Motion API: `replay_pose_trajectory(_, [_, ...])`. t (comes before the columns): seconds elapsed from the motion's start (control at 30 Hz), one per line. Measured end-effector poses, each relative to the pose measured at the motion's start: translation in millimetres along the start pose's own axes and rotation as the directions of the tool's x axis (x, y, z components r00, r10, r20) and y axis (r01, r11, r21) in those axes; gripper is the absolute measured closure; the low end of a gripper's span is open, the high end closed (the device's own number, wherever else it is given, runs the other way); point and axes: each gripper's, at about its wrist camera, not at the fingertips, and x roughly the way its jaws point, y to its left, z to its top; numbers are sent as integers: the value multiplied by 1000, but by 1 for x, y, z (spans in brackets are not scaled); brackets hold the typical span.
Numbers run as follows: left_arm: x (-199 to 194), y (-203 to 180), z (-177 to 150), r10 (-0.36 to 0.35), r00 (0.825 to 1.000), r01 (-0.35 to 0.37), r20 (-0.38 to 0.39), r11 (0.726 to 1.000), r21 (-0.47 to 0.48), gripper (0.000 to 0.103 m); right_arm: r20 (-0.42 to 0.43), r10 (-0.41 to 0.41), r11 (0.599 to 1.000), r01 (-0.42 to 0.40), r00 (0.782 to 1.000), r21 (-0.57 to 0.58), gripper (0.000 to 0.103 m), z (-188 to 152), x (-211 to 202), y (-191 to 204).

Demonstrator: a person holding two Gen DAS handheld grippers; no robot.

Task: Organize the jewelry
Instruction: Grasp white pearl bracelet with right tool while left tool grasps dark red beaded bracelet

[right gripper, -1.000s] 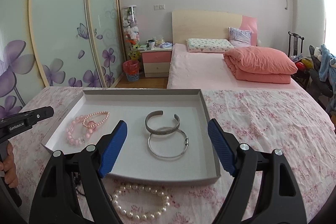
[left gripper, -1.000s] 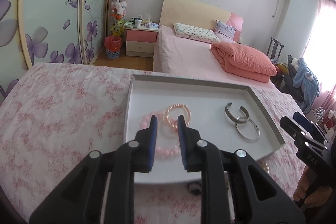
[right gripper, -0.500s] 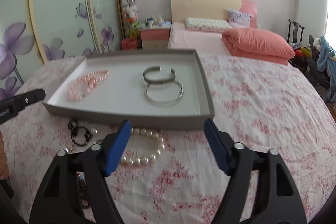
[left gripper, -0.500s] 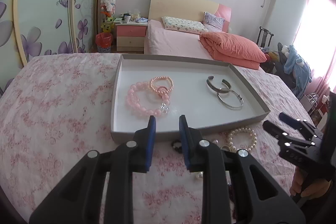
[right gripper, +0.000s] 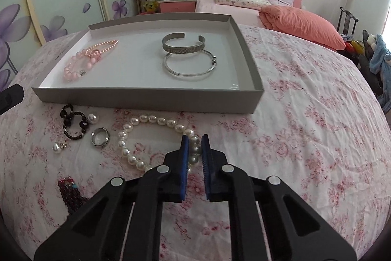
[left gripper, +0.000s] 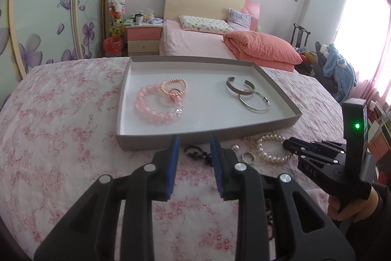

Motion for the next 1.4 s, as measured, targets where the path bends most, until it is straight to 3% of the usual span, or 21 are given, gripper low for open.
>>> replay_pose_trajectory(0.27, [2,-20,-13,-88,995,91,-50,995,46,71,-6,-80,994,80,997,71,92,-16,-12,-34])
replay_pose_trajectory(0.6, [14,-62,-43,-187,971,209,-151,968,141,61,-4,-66,993,66,998,96,92,-46,-34,-46])
replay_pose_trajectory(0.73, [23,-76,-50,-178,967,211,-180,960,184,55,-4,-60,993,60,998,104,92,-51,-38,-48])
replay_pose_trajectory(0.93, [41,-91,-59,-112,970,166,-218,954,249,55,-3,-56,993,56,998,107,92,-51,-38,-49])
replay_pose_trajectory(1.27, [42,-92,-64,-19,983,74,-181,950,302,87,-3,-60,993,60,998,105,92,-52,-37,-49])
replay_pose_trajectory(1.4, [39,-85,-64,-30,981,83,-189,956,281,89,-3,-60,993,60,998,105,92,-51,-37,-48])
